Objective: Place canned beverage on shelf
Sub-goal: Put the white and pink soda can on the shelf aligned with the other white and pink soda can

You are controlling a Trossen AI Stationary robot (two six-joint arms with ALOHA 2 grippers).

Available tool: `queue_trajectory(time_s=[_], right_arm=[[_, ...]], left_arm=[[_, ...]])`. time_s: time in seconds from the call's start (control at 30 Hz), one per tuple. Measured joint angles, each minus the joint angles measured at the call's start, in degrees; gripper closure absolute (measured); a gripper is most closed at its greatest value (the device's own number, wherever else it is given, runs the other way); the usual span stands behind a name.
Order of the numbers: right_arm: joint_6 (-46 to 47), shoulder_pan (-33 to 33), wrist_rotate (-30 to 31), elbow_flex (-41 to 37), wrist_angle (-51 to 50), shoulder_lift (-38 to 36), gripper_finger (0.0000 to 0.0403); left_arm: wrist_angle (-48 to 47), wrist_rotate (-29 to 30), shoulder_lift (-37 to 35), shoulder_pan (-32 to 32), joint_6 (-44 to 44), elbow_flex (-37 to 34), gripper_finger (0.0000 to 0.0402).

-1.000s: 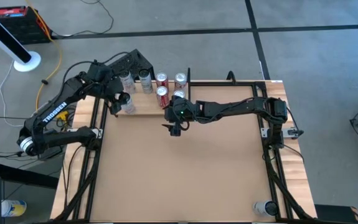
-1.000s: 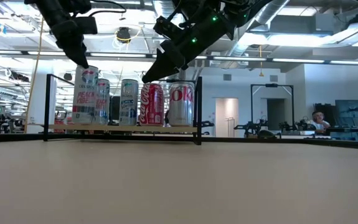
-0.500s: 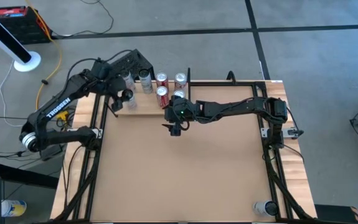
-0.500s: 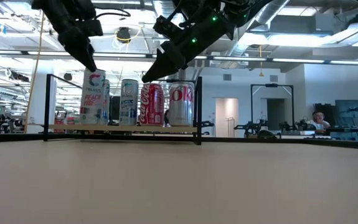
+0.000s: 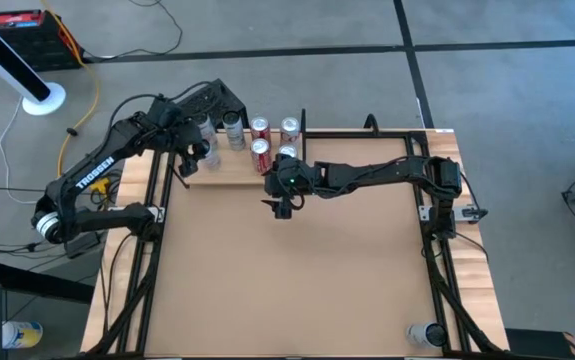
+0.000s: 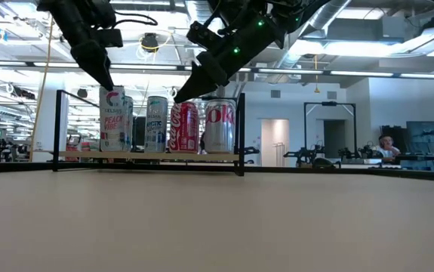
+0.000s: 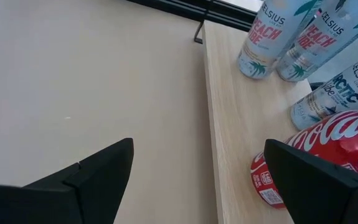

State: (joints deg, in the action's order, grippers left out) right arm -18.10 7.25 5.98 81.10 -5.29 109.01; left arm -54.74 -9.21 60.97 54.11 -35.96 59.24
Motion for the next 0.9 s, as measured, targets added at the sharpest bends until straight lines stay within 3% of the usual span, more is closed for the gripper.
queue_trajectory(time_s=[0.3, 0.9], right_arm=[[0.06, -0.13, 0.00, 0.00, 0.09, 0.00, 0.0019], [-0.43, -0.11, 0.00, 0.00, 0.21, 0.00, 0.0019]], left_arm=[[-2.52, -0.09, 0.13, 0.00, 0.22, 2.85, 0.0167], [-3.79, -4.29, 5.09, 2.13, -4.85, 5.16, 0.0167]])
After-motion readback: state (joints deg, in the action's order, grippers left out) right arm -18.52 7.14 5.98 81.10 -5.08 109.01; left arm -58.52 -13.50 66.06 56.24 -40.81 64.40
